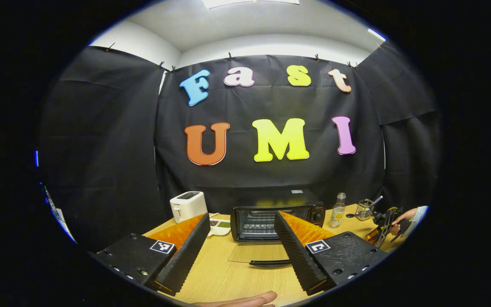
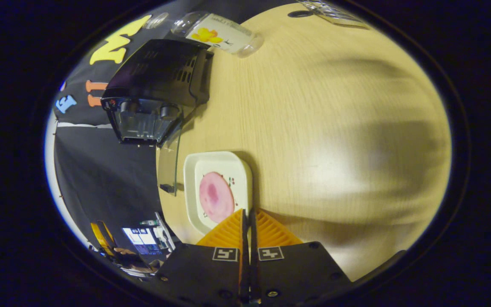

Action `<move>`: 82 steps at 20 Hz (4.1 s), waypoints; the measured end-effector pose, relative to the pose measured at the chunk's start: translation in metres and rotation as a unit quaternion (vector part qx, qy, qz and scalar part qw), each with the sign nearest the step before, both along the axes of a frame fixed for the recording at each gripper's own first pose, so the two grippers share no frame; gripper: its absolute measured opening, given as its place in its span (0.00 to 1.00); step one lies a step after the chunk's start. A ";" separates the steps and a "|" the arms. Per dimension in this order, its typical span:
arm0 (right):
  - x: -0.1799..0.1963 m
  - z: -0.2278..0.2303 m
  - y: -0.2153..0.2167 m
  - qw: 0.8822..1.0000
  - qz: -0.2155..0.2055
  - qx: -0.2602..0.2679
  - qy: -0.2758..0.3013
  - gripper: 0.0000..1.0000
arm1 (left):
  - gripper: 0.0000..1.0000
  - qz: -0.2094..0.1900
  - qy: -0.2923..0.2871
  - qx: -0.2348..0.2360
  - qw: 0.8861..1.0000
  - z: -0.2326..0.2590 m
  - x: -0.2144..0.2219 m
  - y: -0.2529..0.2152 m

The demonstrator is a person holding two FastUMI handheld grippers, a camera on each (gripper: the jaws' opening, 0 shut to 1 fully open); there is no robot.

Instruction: Open the electric oven with the left hand, put the food in, and close the electric oven.

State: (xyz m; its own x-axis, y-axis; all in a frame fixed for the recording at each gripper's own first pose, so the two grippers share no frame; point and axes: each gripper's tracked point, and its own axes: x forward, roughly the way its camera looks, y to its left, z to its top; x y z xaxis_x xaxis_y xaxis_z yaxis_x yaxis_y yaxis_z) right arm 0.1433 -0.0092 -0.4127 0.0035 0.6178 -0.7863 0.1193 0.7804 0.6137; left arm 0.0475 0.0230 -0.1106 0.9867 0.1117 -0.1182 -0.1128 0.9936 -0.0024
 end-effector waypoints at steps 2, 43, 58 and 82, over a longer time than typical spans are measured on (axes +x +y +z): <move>-0.001 0.005 -0.011 1.000 -0.005 -0.014 -0.007 0.01 | 0.96 0.003 0.005 0.003 1.000 -0.006 0.003 -0.001; 0.118 0.077 0.271 0.951 -0.281 0.043 -0.122 0.04 | 0.96 0.007 -0.041 -0.032 0.999 -0.037 -0.073 0.119; 0.195 0.045 0.284 0.881 -0.408 0.038 -0.238 0.06 | 0.96 0.053 -0.021 -0.021 0.998 -0.057 -0.095 0.149; 0.093 0.096 0.302 0.897 -0.202 0.019 -0.394 1.00 | 0.96 0.023 0.093 -0.063 0.993 -0.139 -0.060 0.102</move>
